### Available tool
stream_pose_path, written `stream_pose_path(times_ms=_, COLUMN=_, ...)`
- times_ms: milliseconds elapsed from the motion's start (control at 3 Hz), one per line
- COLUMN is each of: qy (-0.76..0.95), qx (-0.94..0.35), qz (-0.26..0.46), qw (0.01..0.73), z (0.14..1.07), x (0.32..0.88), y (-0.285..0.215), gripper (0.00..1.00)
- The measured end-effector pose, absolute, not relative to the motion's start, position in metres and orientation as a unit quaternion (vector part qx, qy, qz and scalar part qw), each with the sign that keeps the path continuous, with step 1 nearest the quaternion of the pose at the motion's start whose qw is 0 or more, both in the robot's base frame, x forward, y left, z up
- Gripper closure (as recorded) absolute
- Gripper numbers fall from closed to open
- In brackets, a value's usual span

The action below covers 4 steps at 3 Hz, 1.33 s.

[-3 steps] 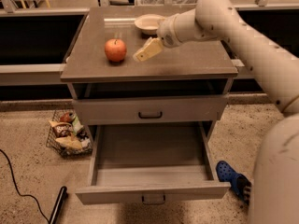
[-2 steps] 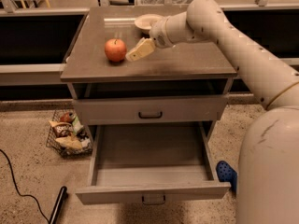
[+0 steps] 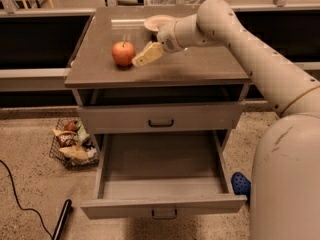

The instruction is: Place apple into middle drawer

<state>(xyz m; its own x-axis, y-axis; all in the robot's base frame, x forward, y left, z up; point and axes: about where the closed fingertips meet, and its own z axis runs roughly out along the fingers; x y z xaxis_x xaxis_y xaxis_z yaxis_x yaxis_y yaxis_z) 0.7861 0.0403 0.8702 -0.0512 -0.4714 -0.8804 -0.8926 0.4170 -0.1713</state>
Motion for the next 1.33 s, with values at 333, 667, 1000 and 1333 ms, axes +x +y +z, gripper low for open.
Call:
stream_pose_path(times_ms=333, qy=0.676, qx=-0.496, qz=0.253, qw=0.483, z=0.866, x=0.782, y=0.063, gripper=0.0)
stream_pose_path(times_ms=667, qy=0.665, qx=-0.493, qz=0.285, qw=0.483, z=0.863, x=0.774, y=0.083, gripper=0.0)
stream_pose_path(times_ms=1000, qy=0.664, qx=-0.485, qz=0.305, qw=0.481, z=0.86, x=0.771, y=0.097, gripper=0.0)
stream_pose_path(times_ms=1333, qy=0.666, qx=-0.478, qz=0.316, qw=0.477, z=0.856, x=0.77, y=0.109, gripper=0.0)
